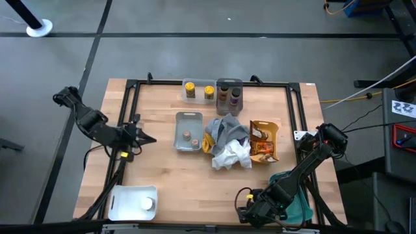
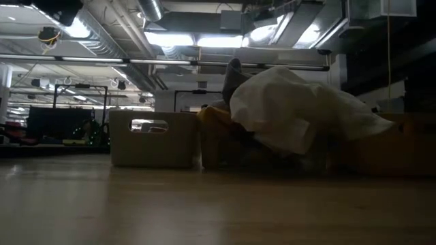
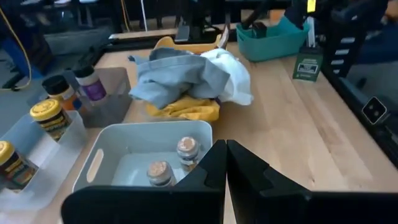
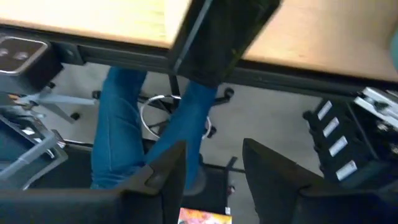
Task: Sort spices by type
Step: Put the green seasoning can into the green bin
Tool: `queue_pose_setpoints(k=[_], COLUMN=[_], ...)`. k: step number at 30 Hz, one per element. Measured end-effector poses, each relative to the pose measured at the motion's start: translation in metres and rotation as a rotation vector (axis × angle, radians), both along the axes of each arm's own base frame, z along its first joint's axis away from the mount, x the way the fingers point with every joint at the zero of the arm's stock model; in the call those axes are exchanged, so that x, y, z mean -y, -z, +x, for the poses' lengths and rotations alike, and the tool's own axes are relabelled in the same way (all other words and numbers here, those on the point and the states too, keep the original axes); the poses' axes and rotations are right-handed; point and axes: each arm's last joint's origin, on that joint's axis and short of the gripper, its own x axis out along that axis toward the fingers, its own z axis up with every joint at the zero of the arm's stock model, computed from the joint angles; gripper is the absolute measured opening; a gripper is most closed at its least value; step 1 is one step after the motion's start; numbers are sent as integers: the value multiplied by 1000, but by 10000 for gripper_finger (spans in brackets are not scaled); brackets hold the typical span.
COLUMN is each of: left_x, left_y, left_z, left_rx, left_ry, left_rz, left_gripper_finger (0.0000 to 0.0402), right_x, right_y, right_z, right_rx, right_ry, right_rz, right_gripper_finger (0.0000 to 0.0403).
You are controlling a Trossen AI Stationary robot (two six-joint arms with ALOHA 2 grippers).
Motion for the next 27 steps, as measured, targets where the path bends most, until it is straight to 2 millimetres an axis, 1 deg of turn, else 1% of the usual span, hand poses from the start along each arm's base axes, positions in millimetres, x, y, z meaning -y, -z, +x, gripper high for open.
queue_pose_setpoints(k=[7,12,15,21,23,27], left_x=[-16,-30,-38,-41,-40,-36], left_y=[23,39,47,47,53,65], left_z=[-20,-35,-44,-42,-40,-32], left_rx=[123,229,286,330,320,340], left_ry=[-2,-101,-127,-214,-227,-252], left_rz=[-28,-56,-96,-83,-73,-124], left_gripper_finger=[3,3,3,3,3,3], right_x=[1,1,1,2,2,3], right_y=[0,1,1,1,1,1], right_z=[1,2,2,1,1,2], right_rx=[38,50,53,53,54,67], right_ry=[17,26,28,31,34,44], right_rz=[-34,-46,-50,-62,-70,-84], right_gripper_finger=[157,157,156,156,156,156])
